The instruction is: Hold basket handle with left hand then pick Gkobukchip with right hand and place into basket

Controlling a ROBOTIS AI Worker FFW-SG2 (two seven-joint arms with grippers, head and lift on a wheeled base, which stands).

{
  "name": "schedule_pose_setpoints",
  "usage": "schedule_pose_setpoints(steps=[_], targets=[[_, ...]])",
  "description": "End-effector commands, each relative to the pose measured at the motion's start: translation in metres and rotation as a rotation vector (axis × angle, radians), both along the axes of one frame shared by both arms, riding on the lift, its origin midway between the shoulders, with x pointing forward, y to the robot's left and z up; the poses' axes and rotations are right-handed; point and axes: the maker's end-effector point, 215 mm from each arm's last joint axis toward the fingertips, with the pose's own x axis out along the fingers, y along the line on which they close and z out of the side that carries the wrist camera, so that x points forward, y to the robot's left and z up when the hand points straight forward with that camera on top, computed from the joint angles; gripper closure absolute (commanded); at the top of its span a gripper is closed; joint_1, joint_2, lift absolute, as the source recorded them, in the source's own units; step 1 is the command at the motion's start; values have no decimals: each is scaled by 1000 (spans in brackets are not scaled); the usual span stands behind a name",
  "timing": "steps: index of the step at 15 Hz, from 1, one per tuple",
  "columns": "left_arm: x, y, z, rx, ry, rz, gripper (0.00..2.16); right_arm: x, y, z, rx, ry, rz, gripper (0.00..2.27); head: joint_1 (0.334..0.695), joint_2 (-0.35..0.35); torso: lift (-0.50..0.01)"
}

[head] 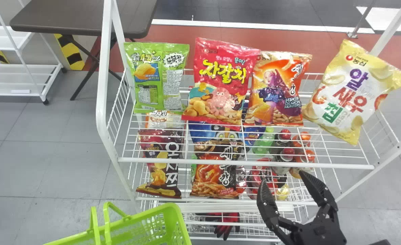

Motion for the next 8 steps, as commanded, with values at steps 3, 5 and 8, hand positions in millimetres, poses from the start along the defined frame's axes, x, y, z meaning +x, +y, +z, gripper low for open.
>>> schedule_pose_setpoints(steps=[3, 5, 8], targets=[[1, 1, -1, 2, -1, 1, 2152, 2, 2, -3, 2, 6, 3, 73, 695, -40, 0], [1, 1, -1, 1, -1, 1, 2152, 3, 4, -5, 6, 10, 3, 70, 695, -37, 0], [1, 2, 0, -1, -1, 3, 2152, 4, 5, -5, 8, 10, 3, 70, 695, -29, 0]])
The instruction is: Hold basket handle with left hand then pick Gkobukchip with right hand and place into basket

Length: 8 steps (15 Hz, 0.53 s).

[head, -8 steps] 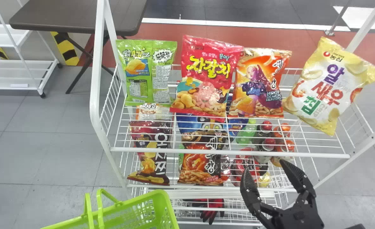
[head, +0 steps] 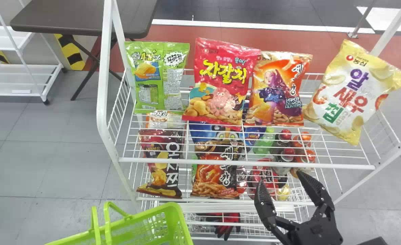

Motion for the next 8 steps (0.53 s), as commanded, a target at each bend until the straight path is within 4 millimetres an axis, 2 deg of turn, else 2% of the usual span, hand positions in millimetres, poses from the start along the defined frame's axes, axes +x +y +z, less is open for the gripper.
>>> schedule_pose_setpoints(steps=[1, 4, 6, 8], targets=[[0, 0, 0, 0, 0, 1, 2152, 2, 2, 1, 4, -1, 2, 70, 695, -26, 0], [0, 0, 0, -2, 0, 2, 2152, 21, 22, 2, 20, 16, 31, 73, 695, -18, 0], [-1, -1, 0, -5, 2, -1, 2152, 42, 45, 4, 24, 45, 62, 73, 695, 0, 0], [-1, 0, 1, -3, 2, -3, 2152, 66, 75, 4, 26, 81, 103, 73, 695, 50, 0]])
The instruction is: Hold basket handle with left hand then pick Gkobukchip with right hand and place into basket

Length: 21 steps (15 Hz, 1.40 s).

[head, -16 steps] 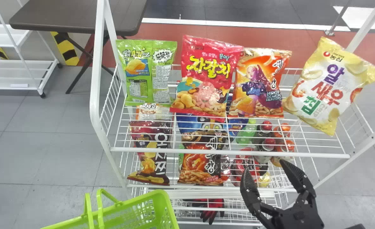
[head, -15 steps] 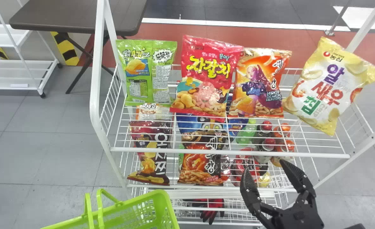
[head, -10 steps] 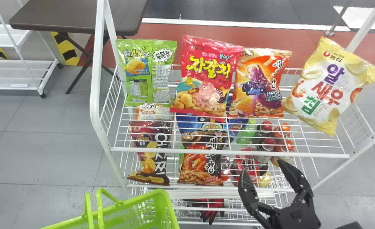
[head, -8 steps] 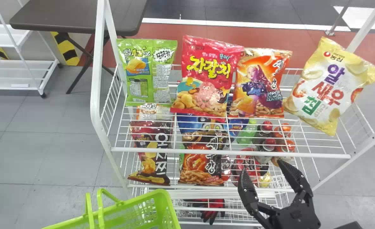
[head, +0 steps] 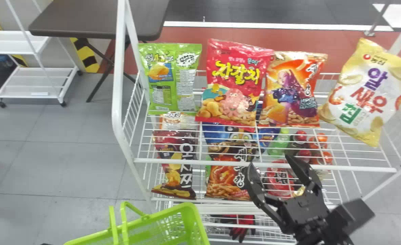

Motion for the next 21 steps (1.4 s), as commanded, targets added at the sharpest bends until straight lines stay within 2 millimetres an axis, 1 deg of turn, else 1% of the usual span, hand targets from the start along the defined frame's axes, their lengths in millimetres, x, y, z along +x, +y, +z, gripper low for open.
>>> schedule_pose_setpoints(steps=[1, 2, 3, 4, 5, 7, 8, 9, 10, 11, 12, 13, 14, 15, 17, 18, 20, 21], targets=[[0, 0, 1, 3, -1, -4, 2152, 25, 35, 2, -6, 34, 50, 73, 695, 69, 0], [1, 0, 1, 6, -3, -5, 2152, 35, 52, -1, -18, 61, 65, 73, 695, 93, 0], [3, 0, 2, 8, -7, -10, 2152, 43, 68, 1, -21, 73, 76, 70, 695, 135, 0], [4, 0, 3, 7, -7, -13, 2152, 51, 80, 3, -34, 82, 82, 66, 695, 153, 0], [4, 0, 3, 7, -7, -13, 2152, 61, 100, 5, -52, 92, 104, 66, 695, 171, 0], [4, 0, 3, 7, -7, -13, 2152, 76, 129, 13, -76, 97, 132, 66, 695, 214, 0], [3, 1, 3, 8, -4, -16, 2152, 84, 146, 18, -88, 95, 149, 66, 695, 254, 0], [3, 2, 2, 11, -3, -16, 2152, 94, 162, 25, -95, 87, 154, 66, 695, 270, 0], [3, 3, 3, 11, -4, -17, 2152, 101, 174, 28, -101, 85, 163, 66, 695, 287, 0], [3, 5, 3, 13, -4, -14, 2152, 110, 185, 26, -123, 89, 168, 66, 695, 306, 0], [2, 6, 2, 12, -2, -12, 2152, 119, 192, 26, -147, 82, 175, 66, 695, 326, 0], [3, 7, 2, 11, -2, -11, 2152, 128, 193, 22, -172, 86, 169, 63, 695, 350, 0], [2, 8, 2, 11, 0, -9, 2152, 137, 194, 17, -195, 87, 171, 63, 695, 350, 0], [2, 9, 1, 12, 1, -7, 2152, 146, 190, 12, -217, 92, 162, 63, 695, 350, 0], [2, 10, 1, 13, 2, -8, 2152, 170, 187, 9, -267, 86, 153, 63, 695, 350, 0], [2, 9, 1, 11, 1, -10, 2152, 178, 188, 10, -283, 83, 157, 63, 695, 350, 0], [2, 10, 1, 10, 2, -7, 2152, 184, 199, 15, -310, 65, 179, 63, 695, 347, 0], [2, 11, 2, 9, 1, -6, 2152, 185, 203, 12, -330, 64, 191, 63, 695, 347, 0]])
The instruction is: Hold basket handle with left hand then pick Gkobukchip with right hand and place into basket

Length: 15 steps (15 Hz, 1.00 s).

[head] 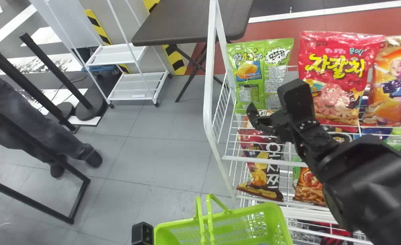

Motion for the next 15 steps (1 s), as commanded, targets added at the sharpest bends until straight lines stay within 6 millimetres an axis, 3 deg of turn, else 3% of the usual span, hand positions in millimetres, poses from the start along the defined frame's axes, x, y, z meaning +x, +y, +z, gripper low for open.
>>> schedule_pose_setpoints(steps=[1, 5, 8, 10, 11, 13, 14, 15], targets=[[0, 1, 0, 0, -1, 3, 2152, 7, 7, -3, -39, -6, 23, 63, 695, 350, 0], [1, 3, 2, 1, -4, 2, 2152, 35, -11, -16, -91, 4, 4, 63, 695, 350, 0], [2, 4, 3, 2, -8, 1, 2152, 58, -20, -5, -88, -21, -3, 60, 695, 328, 0], [2, 3, 3, -1, -6, 0, 2152, 59, -8, 5, -73, -39, 49, 194, 695, 312, 0], [2, 3, 4, -3, -7, 1, 2152, 54, -1, 2, -69, -27, 88, 653, 695, 311, 0], [2, 3, 4, -2, -8, 0, 2152, 48, 3, -9, -93, 2, 111, 2047, 695, 324, 0], [2, 3, 4, -3, -8, -1, 2152, 42, 5, -16, -98, 15, 109, 2260, 695, 335, 0], [2, 3, 4, -3, -6, 0, 2152, 37, 8, -17, -91, 17, 118, 2260, 695, 336, 0]])
